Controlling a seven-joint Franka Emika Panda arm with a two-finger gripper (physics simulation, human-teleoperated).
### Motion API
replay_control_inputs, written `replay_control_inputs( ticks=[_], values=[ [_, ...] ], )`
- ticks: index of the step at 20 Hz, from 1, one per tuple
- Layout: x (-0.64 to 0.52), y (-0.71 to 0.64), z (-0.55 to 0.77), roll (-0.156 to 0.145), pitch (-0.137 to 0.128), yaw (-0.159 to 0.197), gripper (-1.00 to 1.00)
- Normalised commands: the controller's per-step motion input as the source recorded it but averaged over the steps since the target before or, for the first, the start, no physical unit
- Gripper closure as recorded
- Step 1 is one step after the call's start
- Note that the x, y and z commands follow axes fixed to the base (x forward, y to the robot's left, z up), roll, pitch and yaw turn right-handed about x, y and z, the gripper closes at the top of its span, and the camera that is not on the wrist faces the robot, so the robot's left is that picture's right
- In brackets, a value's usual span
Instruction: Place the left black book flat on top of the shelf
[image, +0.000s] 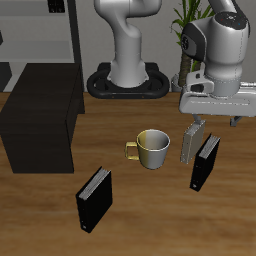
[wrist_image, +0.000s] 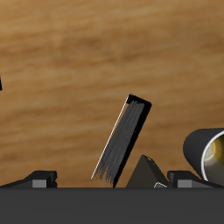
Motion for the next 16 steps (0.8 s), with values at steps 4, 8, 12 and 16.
replay_control_inputs(
  ticks=[4, 8, 12, 16],
  values=[
    [0.04, -0.03, -0.20, -0.008, 0.016, -0.039, -1.00],
    [0.09, -0.04, -0.24, 0.008, 0.027, 0.001, -1.00],
    [0.04, -0.07, -0.29, -0.005, 0.025, 0.002, -1.00],
    [0.04, -0.03, -0.34, -0.015, 0.048, -0.001, -1.00]
  ],
)
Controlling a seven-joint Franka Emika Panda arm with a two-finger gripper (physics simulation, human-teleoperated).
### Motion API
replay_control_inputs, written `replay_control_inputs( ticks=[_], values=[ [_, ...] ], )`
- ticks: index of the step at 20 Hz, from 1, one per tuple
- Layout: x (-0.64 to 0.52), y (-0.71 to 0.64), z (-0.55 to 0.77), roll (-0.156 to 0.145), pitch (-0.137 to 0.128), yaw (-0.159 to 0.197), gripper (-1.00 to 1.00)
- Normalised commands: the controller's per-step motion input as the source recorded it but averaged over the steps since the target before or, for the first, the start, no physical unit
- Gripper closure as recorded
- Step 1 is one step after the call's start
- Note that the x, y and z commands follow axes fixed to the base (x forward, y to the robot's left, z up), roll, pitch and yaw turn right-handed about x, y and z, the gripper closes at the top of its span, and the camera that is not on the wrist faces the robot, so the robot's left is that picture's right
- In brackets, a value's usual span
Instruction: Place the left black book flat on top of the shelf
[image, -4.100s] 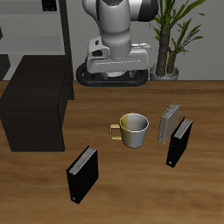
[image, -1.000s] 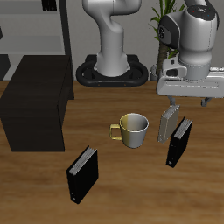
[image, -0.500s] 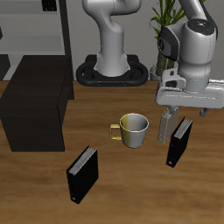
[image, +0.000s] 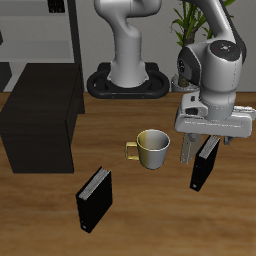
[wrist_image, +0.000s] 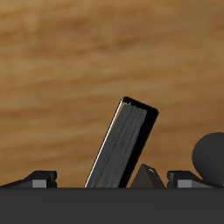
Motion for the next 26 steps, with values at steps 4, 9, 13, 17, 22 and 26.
replay_control_inputs(
  ticks=[4, 9, 13, 17, 22, 26],
  values=[
    [0.05, -0.06, -0.20, -0.009, 0.032, -0.009, -1.00],
    [0.04, -0.03, -0.23, 0.006, 0.023, -0.001, -1.00],
    [0.00, 0.01, -0.20, 0.021, 0.039, -0.033, 1.00],
    [-0.05, 0.02, 0.00, 0.014, 0.006, -0.012, 1.00],
    [-0.05, -0.04, 0.18, 0.013, -0.018, -0.005, 1.00],
    [-0.04, -0.10, 0.35, -0.014, -0.051, 0.022, 1.00]
  ],
)
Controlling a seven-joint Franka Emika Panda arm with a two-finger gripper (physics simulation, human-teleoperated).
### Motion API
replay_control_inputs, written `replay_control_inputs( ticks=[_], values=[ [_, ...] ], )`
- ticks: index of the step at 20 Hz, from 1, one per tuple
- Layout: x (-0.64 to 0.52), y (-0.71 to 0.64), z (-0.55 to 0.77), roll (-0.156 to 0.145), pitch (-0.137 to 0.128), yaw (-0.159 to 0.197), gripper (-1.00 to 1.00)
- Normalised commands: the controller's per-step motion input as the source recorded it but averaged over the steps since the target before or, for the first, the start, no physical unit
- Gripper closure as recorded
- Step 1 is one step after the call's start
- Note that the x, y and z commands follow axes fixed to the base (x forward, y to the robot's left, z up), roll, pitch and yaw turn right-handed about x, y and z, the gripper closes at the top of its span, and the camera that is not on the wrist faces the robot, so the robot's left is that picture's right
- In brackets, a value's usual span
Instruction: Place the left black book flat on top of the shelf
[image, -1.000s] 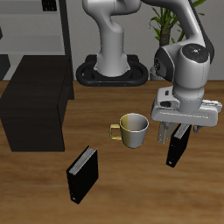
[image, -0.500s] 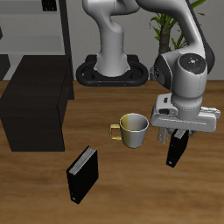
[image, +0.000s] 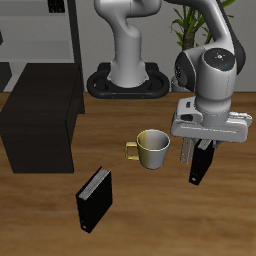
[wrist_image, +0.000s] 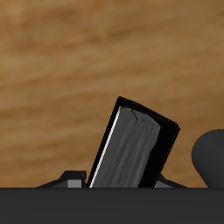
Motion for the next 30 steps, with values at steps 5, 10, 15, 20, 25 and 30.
replay_control_inputs(
  ticks=[5, 10, 15, 20, 25, 30],
  values=[
    [-0.10, -0.14, 0.52, 0.009, -0.067, 0.022, 1.00],
    [-0.19, -0.22, 0.64, -0.003, -0.065, 0.019, 1.00],
    [-0.26, -0.30, 0.74, -0.019, -0.088, 0.040, 1.00],
    [-0.35, -0.30, 0.77, -0.029, -0.098, 0.053, 1.00],
    [-0.36, -0.29, 0.44, -0.015, -0.071, 0.111, 1.00],
    [-0.21, -0.33, 0.17, -0.039, -0.014, 0.088, 1.00]
  ],
)
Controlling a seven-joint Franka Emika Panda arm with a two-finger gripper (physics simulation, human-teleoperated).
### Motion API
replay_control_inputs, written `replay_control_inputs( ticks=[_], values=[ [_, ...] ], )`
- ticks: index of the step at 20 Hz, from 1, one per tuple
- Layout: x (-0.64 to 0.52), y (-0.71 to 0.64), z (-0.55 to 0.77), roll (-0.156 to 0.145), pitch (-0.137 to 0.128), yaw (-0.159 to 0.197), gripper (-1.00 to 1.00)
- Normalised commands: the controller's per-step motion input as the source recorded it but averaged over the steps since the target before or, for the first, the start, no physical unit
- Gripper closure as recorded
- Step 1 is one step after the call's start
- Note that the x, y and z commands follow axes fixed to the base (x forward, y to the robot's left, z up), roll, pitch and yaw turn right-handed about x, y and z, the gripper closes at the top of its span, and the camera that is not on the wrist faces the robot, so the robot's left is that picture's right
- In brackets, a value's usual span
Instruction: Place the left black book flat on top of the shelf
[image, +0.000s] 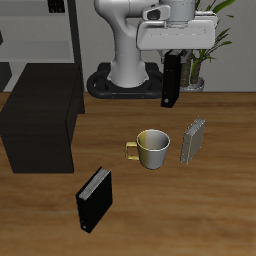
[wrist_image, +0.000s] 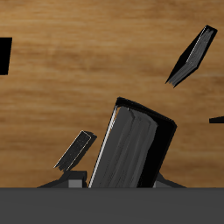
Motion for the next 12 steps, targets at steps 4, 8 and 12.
replay_control_inputs(
  ticks=[4, 8, 12],
  values=[
    [-0.11, -0.58, 0.45, -0.134, -0.040, 0.028, 1.00],
    [-0.06, -0.51, 0.36, -0.122, -0.041, 0.050, 1.00],
    [-0.01, -0.55, 0.26, -0.123, -0.022, 0.028, 1.00]
  ],
)
